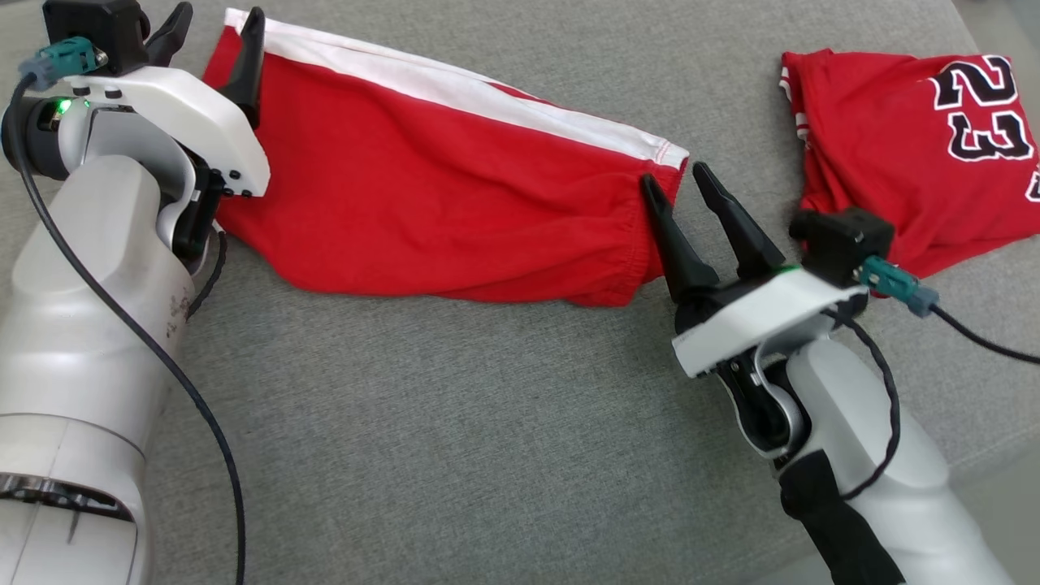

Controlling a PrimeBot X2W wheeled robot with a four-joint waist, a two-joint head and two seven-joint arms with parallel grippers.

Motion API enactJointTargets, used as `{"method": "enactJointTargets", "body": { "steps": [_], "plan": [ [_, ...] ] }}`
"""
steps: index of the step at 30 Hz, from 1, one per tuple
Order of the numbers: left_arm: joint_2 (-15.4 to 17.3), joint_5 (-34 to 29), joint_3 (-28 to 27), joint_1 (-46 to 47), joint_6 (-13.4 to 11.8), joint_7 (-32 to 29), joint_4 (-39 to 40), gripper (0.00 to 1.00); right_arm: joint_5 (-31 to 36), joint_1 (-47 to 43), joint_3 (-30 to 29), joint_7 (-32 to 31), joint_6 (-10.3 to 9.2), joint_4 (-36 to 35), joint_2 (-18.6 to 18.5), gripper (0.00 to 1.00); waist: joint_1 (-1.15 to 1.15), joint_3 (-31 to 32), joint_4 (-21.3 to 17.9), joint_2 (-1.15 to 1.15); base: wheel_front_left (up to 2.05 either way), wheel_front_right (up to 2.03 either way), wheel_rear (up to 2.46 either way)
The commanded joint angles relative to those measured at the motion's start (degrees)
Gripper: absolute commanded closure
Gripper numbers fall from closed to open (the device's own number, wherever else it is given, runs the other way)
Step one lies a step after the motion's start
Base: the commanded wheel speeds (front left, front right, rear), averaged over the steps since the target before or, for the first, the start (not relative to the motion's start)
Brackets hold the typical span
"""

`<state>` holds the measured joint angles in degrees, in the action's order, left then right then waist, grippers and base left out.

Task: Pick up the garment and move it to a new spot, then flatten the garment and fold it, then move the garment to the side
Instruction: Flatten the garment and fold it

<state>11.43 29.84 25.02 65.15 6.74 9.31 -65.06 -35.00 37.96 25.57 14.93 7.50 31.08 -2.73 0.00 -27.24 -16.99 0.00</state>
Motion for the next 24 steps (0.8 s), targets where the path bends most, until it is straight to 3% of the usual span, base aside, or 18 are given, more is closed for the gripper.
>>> {"method": "enactJointTargets", "body": {
  "steps": [1,6,15,24],
  "plan": [
    [-0.3,-0.1,0.0,-0.3,0.2,2.2,0.0,0.0,1.6,-1.7,-1.1,0.3,-0.02,-0.6,-0.6,0.0,0.0,1.0,1.1,0.0,0.0,0.0,0.0],
    [0.4,-1.7,-0.1,-3.9,-1.0,5.7,4.1,0.0,9.1,-7.2,-6.2,0.3,-0.02,-6.0,-2.6,0.0,0.0,2.8,3.6,0.0,0.0,0.0,0.0],
    [3.3,-5.0,-9.8,-22.6,-6.2,5.9,33.4,0.0,21.8,-15.7,-15.8,0.3,-0.02,-16.8,-1.9,0.0,0.0,6.1,7.9,0.0,0.0,0.0,0.0],
    [2.5,-8.5,-15.6,-41.7,-9.4,5.9,52.1,0.0,26.8,-20.0,-20.4,0.2,-0.02,-19.2,-1.1,0.0,0.0,9.4,11.6,0.0,0.0,0.0,0.0]
  ]
}}
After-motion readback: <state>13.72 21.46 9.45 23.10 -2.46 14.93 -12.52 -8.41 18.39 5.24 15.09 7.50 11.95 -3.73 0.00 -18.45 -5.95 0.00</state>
